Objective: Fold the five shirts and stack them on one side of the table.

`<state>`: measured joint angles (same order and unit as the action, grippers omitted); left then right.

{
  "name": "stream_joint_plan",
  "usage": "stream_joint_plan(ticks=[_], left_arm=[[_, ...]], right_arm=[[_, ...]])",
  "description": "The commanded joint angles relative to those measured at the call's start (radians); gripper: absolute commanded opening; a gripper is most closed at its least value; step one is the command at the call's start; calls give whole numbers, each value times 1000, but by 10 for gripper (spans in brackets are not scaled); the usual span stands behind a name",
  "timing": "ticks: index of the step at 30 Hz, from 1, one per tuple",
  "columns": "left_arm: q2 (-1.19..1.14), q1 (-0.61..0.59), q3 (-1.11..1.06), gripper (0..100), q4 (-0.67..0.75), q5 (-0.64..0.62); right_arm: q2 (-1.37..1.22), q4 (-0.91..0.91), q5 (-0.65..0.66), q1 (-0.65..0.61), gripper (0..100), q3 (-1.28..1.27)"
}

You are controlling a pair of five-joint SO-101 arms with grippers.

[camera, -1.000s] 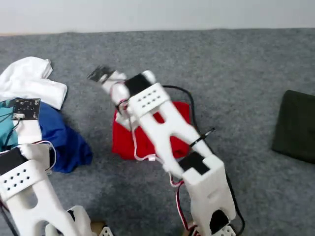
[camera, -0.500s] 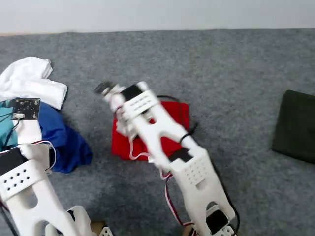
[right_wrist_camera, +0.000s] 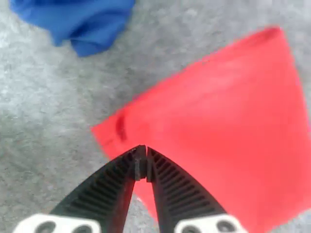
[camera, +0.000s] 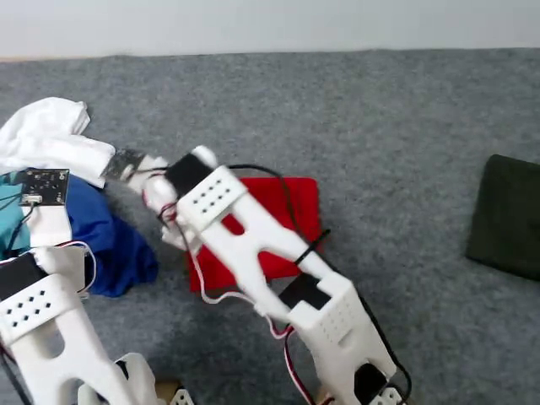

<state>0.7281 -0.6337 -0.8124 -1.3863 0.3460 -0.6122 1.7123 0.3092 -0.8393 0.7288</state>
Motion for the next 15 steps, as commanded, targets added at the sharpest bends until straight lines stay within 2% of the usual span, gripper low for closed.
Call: stream_joint_plan(ticks=[1,6,15], left_arm=[[21,8,7,4,18,-6],[21,8,7,4,18,-6],[21,6,8,4,18,-5]], right_arm=[[35,8,3,93,11,49],[-73,28,0,127,11,49],[-117,79,-5,-96,10,51]])
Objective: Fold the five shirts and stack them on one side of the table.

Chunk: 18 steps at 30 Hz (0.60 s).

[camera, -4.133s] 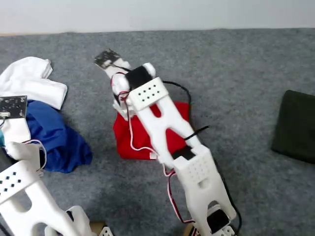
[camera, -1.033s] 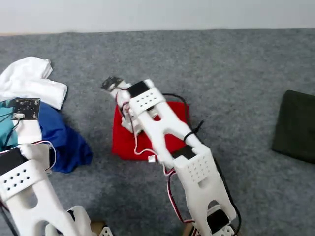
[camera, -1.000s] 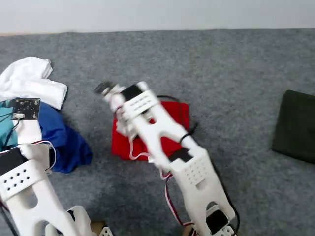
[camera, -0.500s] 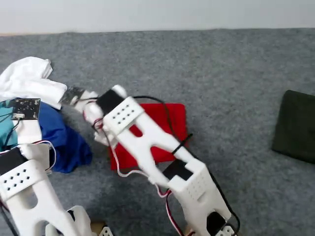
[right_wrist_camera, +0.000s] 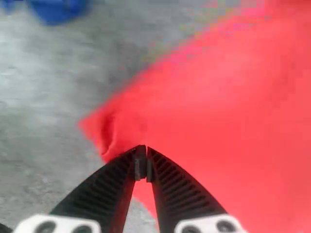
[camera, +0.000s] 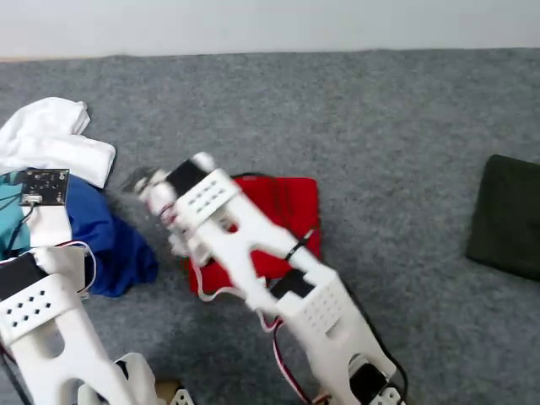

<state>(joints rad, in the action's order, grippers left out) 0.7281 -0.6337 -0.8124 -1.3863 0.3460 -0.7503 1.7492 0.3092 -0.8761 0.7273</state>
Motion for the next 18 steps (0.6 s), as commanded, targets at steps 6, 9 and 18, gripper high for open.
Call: stream_joint_plan(ticks=[6,9,18], left_arm=[[21,6,13,4,18,-5],[21,5,13,4,18,-5],[21,5,13,4,18,-5]], right_arm=[[24,41,-6,-91,10,23],[35,33,-6,-39,10,31],[28,-16,2,249,10,158]])
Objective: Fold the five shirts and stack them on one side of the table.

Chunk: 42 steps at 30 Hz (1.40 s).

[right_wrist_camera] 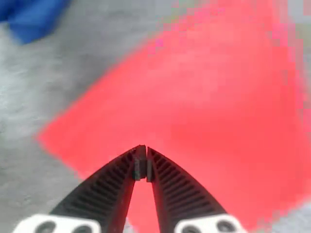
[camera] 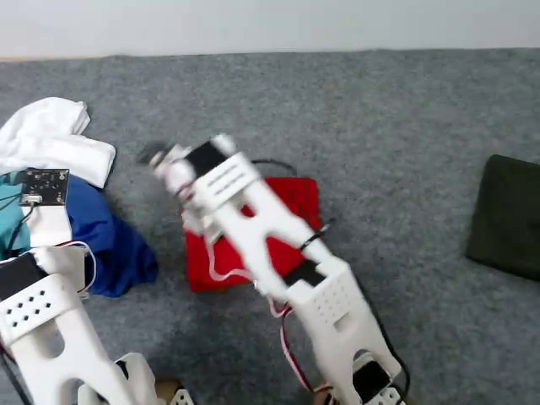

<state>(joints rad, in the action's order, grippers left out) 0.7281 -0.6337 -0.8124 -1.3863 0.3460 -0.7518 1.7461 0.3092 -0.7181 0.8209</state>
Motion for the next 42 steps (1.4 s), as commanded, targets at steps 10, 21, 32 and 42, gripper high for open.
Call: stream_joint_plan(ticks=[10,21,32,42], left_arm=[[21,5,10,4,52,-5],[21,9,13,4,54,-5],[21,6,7,4,46,-6],[21,3,7,4,44,-6]], right_arm=[[-213,-7,3,308,10,75],[-28,38,-5,252,10,216],[-114,-225,3,94,12,216],[-340,-363,92,31,10,302]])
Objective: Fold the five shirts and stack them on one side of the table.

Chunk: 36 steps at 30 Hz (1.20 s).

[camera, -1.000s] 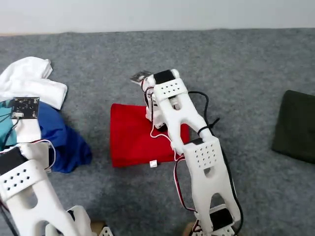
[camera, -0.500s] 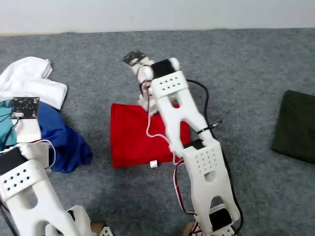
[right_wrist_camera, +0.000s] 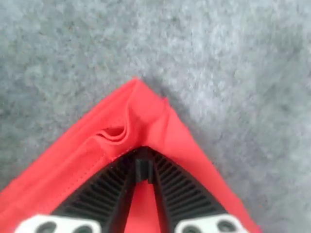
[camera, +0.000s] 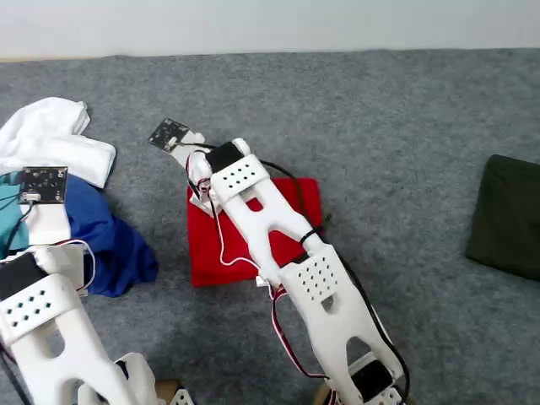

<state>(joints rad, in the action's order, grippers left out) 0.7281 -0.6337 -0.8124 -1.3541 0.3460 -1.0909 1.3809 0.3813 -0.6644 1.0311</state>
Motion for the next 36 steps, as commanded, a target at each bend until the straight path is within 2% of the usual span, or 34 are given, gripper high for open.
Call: stream_joint_plan(ticks=[1,11,15,20,26,31,36], left_arm=[[21,3,7,4,12,-6],[21,5,8,4,-12,-11],[21,5,8,4,-15,-11],[23,5,48,4,-94,-8],[23,5,101,4,-170,-8],[23,5,104,4,-187,-8],[23,5,105,4,-180,-6]], right_arm=[[10,31,20,-19,10,140],[48,415,20,22,10,559],[91,417,-37,67,10,565],[225,418,-84,77,10,388],[499,417,-147,93,11,37],[705,414,-256,113,12,-256],[780,414,-376,185,13,-489]])
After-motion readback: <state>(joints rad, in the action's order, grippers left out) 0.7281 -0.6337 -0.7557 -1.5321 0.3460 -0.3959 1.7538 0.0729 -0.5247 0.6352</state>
